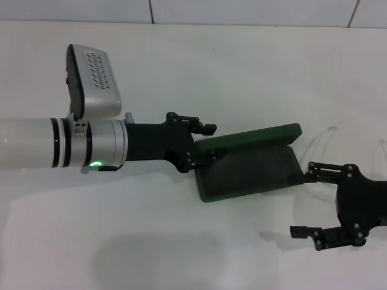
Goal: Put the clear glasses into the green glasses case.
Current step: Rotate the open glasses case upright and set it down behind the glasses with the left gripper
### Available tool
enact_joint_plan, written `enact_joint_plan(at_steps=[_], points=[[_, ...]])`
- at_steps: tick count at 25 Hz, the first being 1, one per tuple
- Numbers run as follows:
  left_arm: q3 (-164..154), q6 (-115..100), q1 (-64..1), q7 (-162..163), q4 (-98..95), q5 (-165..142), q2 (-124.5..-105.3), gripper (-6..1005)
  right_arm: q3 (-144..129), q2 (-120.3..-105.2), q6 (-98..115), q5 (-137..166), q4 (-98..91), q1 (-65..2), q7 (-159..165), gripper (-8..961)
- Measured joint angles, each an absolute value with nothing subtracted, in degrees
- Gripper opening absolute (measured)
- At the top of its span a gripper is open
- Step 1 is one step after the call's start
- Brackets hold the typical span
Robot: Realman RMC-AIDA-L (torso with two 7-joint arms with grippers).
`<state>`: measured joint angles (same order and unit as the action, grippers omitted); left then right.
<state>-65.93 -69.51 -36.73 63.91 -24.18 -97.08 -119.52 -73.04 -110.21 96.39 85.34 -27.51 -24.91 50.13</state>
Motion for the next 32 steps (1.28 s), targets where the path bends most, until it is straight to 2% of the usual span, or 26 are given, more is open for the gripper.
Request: enact_joint_plan(at_steps=[11,20,32], points=[[-66.7,-69.71,-35.68,66.28,-28.59,-98.52,-119.51,519,-73.28,-110.22,96.51,85.35,-27.51,-25.29,50.09,856],[-66.94,-67.42,-38.69,66.15,-28.28,-98.61,-119.69,524,-73.27,-110.36,96.51,85.34,-27.51,-25.17,49.86,856],[-68.12,-67.31,-39.01,71.39,-30.23,-103.7,-119.56,524,-73.25,-110.32,96.51,85.34,-27.51,-25.22,49.7,856]])
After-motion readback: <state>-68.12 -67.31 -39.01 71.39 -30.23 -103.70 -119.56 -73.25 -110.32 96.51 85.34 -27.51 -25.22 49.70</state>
